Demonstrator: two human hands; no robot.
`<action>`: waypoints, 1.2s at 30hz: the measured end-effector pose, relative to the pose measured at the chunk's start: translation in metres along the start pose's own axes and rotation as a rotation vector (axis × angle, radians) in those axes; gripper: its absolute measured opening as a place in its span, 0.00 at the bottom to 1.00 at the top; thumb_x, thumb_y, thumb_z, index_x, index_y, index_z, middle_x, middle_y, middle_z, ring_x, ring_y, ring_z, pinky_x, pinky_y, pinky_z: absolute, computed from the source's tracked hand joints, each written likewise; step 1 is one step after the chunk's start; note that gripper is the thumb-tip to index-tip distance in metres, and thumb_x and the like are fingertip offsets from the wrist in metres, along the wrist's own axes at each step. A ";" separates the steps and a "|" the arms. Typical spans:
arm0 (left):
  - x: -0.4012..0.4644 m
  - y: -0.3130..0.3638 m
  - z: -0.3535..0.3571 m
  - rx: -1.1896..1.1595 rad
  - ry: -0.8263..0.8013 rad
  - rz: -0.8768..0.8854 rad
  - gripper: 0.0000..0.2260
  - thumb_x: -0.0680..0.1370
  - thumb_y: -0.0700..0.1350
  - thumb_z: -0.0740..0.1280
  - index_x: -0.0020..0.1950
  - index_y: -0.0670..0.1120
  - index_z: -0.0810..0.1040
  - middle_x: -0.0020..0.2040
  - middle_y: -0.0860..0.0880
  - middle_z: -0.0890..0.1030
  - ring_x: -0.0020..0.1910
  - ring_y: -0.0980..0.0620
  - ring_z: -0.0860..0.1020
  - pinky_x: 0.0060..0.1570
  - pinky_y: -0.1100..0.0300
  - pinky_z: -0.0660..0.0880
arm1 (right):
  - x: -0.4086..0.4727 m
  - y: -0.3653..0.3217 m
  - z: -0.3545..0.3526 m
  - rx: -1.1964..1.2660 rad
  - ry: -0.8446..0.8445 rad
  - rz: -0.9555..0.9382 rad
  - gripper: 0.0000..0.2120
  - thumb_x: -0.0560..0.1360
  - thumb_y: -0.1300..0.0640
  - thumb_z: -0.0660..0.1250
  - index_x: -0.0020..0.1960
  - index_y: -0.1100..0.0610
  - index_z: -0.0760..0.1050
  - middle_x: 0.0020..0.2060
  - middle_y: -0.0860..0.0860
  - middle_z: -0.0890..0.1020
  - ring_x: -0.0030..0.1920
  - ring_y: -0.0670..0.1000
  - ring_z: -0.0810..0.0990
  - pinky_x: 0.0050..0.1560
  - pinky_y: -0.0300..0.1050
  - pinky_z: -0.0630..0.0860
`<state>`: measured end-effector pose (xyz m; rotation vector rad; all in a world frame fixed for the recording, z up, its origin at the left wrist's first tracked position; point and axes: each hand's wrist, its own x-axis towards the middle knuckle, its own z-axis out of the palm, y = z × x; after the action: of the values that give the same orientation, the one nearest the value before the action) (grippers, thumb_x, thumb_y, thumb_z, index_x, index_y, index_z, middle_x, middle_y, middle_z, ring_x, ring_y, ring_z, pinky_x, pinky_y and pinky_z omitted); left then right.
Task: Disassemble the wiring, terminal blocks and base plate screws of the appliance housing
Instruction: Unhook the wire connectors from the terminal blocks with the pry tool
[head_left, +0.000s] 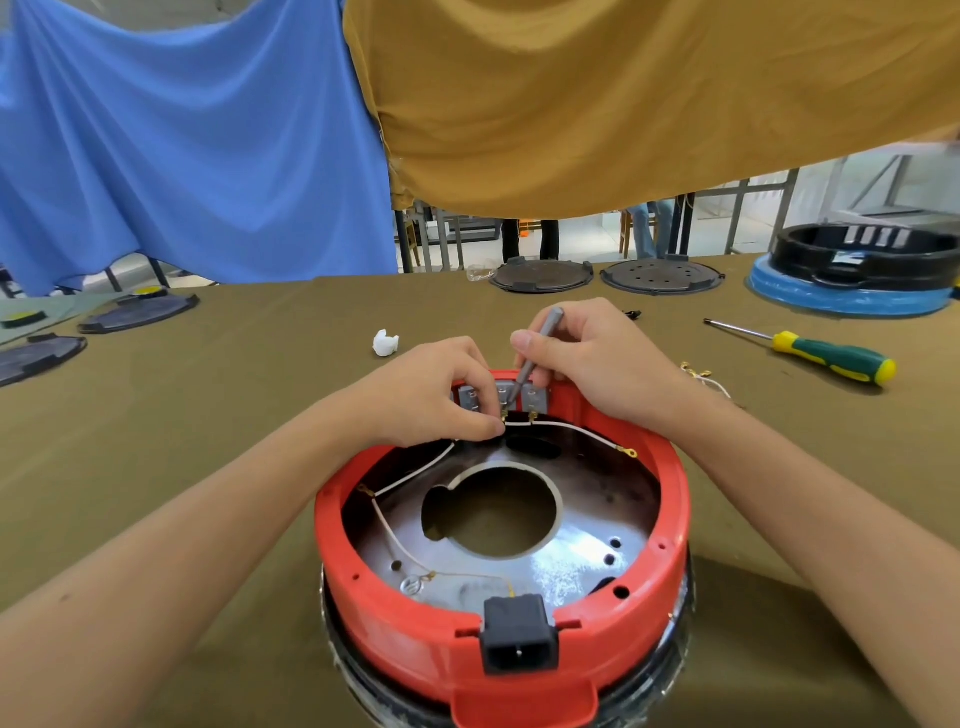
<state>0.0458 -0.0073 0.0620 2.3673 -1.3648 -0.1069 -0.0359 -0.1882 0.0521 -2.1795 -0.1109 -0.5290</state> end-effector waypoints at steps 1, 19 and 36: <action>0.000 0.000 0.000 -0.001 -0.002 0.001 0.04 0.73 0.48 0.75 0.38 0.55 0.84 0.49 0.57 0.73 0.49 0.66 0.73 0.49 0.74 0.65 | -0.001 -0.001 0.000 -0.043 0.006 -0.036 0.12 0.80 0.52 0.67 0.40 0.55 0.79 0.29 0.47 0.83 0.33 0.44 0.80 0.43 0.45 0.75; 0.001 -0.001 0.000 -0.001 0.000 -0.002 0.02 0.73 0.48 0.75 0.40 0.52 0.85 0.51 0.56 0.73 0.50 0.64 0.73 0.49 0.76 0.66 | -0.004 -0.005 -0.001 -0.118 -0.010 -0.121 0.11 0.79 0.54 0.69 0.39 0.55 0.80 0.31 0.48 0.84 0.37 0.51 0.83 0.49 0.55 0.78; 0.000 -0.001 0.000 -0.007 -0.007 0.010 0.05 0.73 0.48 0.75 0.38 0.55 0.83 0.51 0.56 0.73 0.50 0.66 0.72 0.47 0.79 0.63 | 0.005 0.004 0.000 0.081 -0.034 0.043 0.14 0.81 0.53 0.67 0.44 0.63 0.81 0.27 0.47 0.81 0.29 0.39 0.76 0.36 0.30 0.71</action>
<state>0.0464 -0.0071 0.0613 2.3565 -1.3764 -0.1166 -0.0305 -0.1913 0.0511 -2.1081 -0.1023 -0.4560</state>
